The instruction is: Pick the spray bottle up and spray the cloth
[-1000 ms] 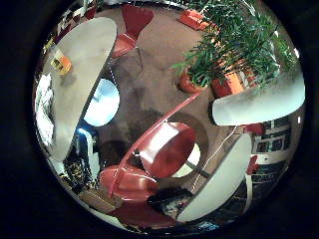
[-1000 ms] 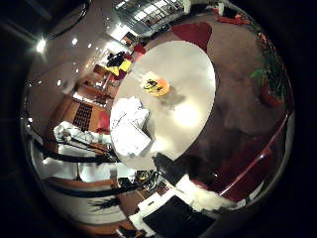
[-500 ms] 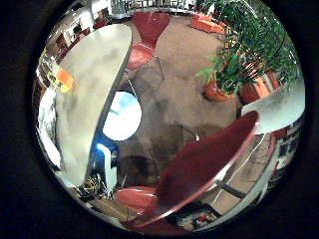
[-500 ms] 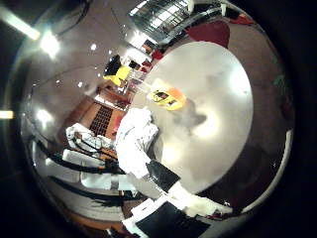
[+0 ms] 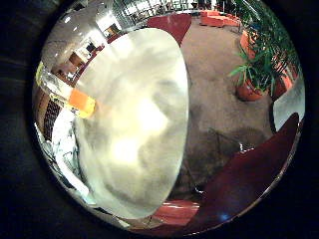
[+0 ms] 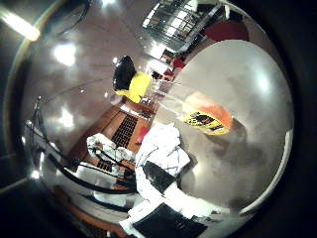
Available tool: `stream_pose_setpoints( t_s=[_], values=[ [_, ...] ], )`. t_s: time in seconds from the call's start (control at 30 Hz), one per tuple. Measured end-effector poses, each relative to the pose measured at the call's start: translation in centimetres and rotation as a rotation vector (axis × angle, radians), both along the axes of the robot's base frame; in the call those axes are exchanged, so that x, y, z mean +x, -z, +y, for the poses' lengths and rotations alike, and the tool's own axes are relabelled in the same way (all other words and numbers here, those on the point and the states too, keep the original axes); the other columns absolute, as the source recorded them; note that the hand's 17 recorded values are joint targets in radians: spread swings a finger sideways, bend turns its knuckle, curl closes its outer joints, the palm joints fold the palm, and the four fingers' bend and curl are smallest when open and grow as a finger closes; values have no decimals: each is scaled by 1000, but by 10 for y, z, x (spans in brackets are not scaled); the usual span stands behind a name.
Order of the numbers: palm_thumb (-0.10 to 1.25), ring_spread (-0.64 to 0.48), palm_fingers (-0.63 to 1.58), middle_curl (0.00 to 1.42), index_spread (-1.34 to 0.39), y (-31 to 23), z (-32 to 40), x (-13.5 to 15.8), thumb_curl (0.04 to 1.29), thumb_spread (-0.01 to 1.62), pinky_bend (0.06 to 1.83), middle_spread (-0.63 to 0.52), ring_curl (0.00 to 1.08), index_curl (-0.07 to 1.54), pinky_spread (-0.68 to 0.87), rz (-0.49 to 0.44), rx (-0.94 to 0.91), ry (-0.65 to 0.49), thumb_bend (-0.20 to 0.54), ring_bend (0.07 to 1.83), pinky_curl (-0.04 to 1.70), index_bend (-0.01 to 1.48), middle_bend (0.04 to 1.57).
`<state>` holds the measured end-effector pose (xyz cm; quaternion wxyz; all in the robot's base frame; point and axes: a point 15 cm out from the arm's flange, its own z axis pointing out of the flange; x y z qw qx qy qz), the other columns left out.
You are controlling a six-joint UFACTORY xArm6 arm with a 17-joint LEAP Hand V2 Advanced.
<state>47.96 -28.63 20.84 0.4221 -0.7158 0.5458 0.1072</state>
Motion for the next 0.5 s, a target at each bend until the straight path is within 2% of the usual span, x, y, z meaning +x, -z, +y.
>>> stream_pose_setpoints(
  t_s=[0.5],
  values=[
    [371,178,145,328,-138,2,52,7,302,829,500,146,250,243,379,72,155,-56,-36,442,304,147,338]
  ],
)
